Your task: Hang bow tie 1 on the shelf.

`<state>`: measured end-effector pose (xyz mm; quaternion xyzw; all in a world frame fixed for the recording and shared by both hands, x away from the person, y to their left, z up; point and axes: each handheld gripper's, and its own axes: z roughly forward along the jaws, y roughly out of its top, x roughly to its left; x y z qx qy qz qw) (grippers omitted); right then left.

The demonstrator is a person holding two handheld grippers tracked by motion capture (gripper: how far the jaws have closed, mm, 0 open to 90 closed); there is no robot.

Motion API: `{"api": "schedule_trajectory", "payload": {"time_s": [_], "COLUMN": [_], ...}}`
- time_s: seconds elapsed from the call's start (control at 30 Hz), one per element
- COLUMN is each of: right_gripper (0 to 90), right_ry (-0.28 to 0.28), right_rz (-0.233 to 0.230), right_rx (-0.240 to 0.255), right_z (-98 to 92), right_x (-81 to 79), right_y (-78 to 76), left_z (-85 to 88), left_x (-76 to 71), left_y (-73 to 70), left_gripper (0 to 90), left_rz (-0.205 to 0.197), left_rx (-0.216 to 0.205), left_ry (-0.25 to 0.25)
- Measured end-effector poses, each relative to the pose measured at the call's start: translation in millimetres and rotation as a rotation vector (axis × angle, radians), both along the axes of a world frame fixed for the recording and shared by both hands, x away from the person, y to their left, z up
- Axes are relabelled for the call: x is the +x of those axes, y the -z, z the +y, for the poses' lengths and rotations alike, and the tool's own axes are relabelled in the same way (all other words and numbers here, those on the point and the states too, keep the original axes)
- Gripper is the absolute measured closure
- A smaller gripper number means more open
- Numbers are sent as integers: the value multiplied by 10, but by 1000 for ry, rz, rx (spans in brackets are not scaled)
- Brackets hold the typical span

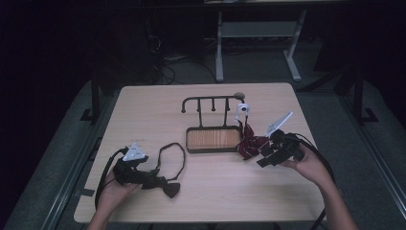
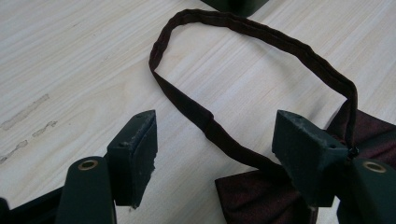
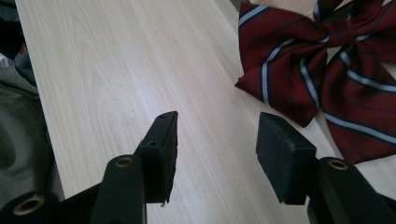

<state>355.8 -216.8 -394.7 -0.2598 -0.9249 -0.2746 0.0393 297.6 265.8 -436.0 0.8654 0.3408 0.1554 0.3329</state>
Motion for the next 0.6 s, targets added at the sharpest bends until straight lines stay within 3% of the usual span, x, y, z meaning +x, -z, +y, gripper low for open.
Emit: {"api": "schedule_trajectory", "payload": {"time_s": [0.43,0.5,0.6], "right_gripper": [471,469,459], "right_ry": [13,20,28], "right_rz": [-17,-14,-12], "right_rx": [7,31,10], "right_z": [-31,-55,-74], "right_x": [-144,-166,-188], "right_y": [82,131,175], "left_z": [-1,-3,1], "left_x": [14,15,19], "left_y": [9,6,-1], "left_gripper": [322,323,324], "left_rz": [5,5,0], "left_rx": [3,1,9], "left_ry": [5,6,8]}}
